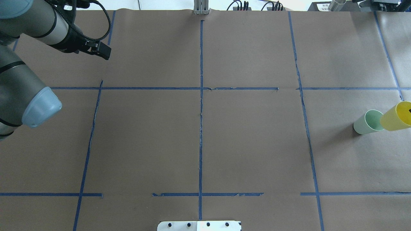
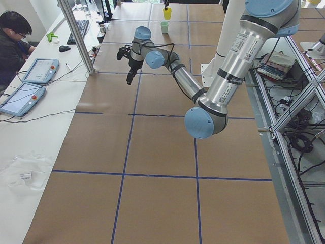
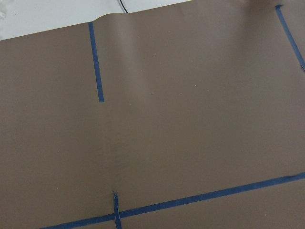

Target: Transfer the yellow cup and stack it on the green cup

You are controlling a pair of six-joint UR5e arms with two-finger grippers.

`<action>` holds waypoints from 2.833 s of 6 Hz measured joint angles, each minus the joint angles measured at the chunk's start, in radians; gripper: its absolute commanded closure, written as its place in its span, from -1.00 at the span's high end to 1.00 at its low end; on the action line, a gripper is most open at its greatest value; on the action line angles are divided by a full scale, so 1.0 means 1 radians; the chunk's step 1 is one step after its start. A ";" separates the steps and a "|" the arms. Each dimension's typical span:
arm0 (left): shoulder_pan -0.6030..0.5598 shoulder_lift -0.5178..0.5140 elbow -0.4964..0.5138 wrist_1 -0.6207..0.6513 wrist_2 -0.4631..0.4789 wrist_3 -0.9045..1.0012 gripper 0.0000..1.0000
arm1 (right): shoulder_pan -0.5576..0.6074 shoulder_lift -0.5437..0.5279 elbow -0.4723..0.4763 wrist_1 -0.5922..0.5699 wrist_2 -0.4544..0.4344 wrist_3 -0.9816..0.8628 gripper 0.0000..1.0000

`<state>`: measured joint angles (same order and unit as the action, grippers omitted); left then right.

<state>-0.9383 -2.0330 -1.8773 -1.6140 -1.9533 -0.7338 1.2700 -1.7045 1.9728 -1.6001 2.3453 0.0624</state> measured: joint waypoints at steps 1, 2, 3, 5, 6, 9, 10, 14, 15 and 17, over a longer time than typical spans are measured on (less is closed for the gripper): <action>0.000 0.008 -0.010 0.000 -0.004 -0.009 1.00 | -0.008 0.015 -0.035 0.020 0.000 0.006 -1.00; 0.000 0.012 -0.019 0.000 -0.005 -0.013 1.00 | -0.019 0.032 -0.055 0.026 -0.002 0.008 -1.00; 0.000 0.016 -0.027 0.000 -0.006 -0.014 1.00 | -0.033 0.045 -0.068 0.027 -0.002 0.009 -1.00; 0.000 0.018 -0.037 0.000 -0.006 -0.016 1.00 | -0.052 0.052 -0.080 0.028 -0.005 0.008 -1.00; 0.000 0.018 -0.041 0.000 -0.006 -0.016 1.00 | -0.056 0.057 -0.083 0.028 -0.009 0.007 -1.00; 0.001 0.018 -0.043 0.000 -0.006 -0.016 1.00 | -0.060 0.085 -0.103 0.028 -0.023 0.007 -1.00; 0.001 0.018 -0.043 0.000 -0.006 -0.016 1.00 | -0.060 0.085 -0.107 0.028 -0.030 0.007 -0.93; 0.001 0.018 -0.045 0.001 -0.006 -0.015 1.00 | -0.060 0.081 -0.107 0.027 -0.026 0.009 1.00; 0.001 0.027 -0.043 0.002 -0.012 -0.007 1.00 | -0.046 0.069 -0.107 0.028 -0.024 0.007 1.00; -0.030 0.057 -0.028 0.031 -0.064 0.090 1.00 | 0.053 0.008 -0.103 0.028 -0.025 -0.036 1.00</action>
<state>-0.9680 -1.9757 -1.9053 -1.5834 -2.0176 -0.6438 1.3225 -1.6962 1.8700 -1.5716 2.3200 0.0261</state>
